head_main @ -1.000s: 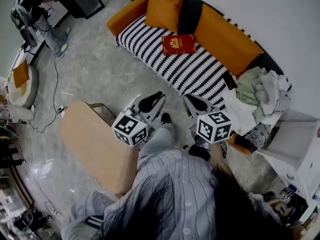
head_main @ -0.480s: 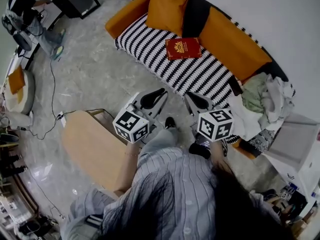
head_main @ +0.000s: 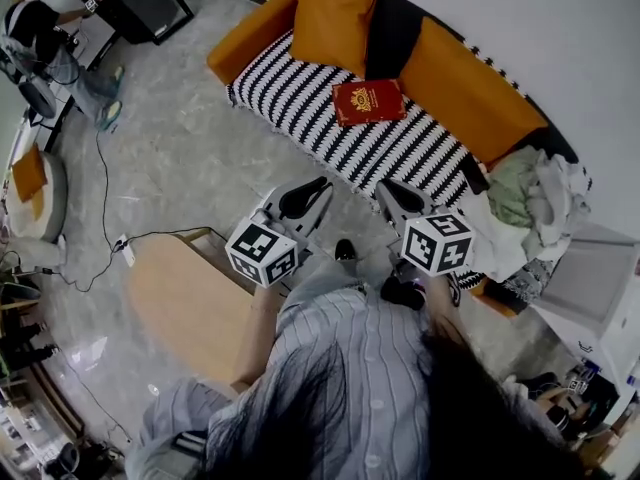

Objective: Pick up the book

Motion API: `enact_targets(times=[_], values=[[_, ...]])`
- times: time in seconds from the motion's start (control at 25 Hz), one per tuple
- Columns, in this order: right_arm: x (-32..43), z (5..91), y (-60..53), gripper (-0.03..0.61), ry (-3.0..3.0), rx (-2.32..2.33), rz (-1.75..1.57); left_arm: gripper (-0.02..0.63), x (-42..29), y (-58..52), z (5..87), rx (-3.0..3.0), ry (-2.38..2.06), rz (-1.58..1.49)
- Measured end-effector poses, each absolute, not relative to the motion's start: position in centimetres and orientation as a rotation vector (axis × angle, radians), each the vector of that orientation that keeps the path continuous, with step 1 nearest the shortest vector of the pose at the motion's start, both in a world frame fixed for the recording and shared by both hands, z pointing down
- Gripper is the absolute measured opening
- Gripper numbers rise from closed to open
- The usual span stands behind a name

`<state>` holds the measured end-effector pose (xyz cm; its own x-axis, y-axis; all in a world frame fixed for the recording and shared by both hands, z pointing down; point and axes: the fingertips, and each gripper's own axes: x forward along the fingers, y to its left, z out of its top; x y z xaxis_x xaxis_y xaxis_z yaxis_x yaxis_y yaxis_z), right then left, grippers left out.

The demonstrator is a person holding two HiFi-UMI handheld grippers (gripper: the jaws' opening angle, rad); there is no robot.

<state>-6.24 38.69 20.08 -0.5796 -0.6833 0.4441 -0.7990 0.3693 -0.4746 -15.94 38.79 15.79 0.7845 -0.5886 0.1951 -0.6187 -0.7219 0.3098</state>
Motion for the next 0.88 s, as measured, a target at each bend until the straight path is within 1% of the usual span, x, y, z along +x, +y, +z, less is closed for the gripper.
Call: enact_targets(times=[0.28,0.48,0.88], values=[[-6.0,20.6,38.4,0.038,-2.414,1.345,1.03,0.04,-15.8,37.8,16.6,2.593,-0.901,0.109],[-4.5,21.6,37.4,0.038,-2.386,1.355,1.052,0.04,-14.8,37.0,17.8,2.57,-0.891,0.116],[-0.4,24.2,29.3,0.038,-2.335,1.419,1.106,0.04,-14.1,30.9,19.9,2.514,-0.949,0.191]])
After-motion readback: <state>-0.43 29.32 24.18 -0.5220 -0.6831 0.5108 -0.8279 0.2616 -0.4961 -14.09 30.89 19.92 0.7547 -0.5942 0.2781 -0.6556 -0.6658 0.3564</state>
